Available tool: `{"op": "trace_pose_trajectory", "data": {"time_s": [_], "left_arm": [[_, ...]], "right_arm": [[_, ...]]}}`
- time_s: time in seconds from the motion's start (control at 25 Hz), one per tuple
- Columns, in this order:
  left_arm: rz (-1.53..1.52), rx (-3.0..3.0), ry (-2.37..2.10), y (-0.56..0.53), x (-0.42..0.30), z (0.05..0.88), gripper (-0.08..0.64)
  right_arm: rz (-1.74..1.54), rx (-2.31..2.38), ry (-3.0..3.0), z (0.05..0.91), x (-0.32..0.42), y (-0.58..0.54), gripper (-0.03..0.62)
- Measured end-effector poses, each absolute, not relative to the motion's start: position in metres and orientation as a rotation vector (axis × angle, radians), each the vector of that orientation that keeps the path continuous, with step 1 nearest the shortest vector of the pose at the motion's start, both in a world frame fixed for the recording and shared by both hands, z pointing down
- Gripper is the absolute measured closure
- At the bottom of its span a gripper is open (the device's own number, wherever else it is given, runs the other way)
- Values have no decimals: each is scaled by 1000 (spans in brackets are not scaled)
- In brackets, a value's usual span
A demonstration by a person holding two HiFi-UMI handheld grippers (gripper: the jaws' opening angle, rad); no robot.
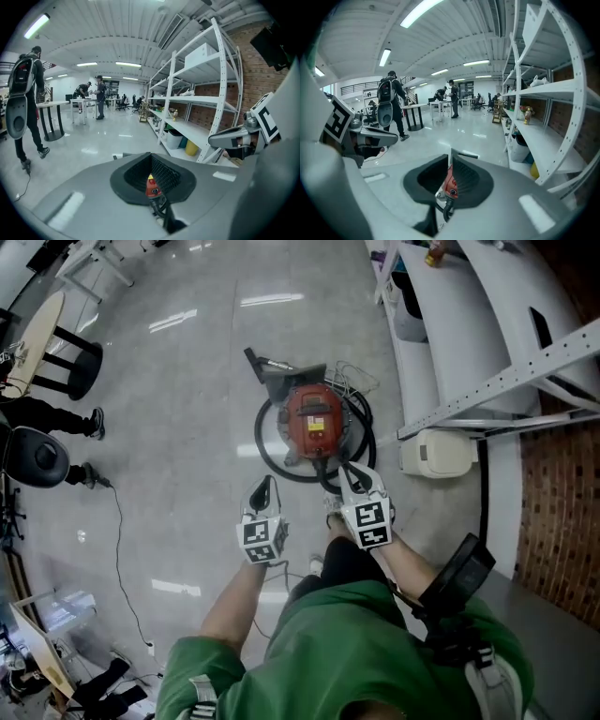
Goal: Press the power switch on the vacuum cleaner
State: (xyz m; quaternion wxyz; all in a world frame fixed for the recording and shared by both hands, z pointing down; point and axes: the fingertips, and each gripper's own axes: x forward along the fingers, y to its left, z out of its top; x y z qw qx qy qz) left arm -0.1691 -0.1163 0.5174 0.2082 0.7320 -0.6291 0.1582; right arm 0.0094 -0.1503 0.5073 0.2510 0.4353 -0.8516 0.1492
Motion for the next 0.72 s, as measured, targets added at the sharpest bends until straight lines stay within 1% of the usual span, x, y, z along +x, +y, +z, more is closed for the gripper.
{"op": "trace_pose_trajectory", "data": {"time_s": [0.24, 0.52, 0.72], "left_arm": [[343, 2131, -1801, -101, -167, 465, 551], [258, 2179, -1863, -54, -176, 422, 551], [204, 2214, -1896, -19, -185, 399, 552]], "right_arm": [[304, 1268, -2392, 444, 16, -128, 588], [177, 1327, -2452, 385, 23, -81, 589], [114, 1367, -2477, 359, 30, -46, 589]]}}
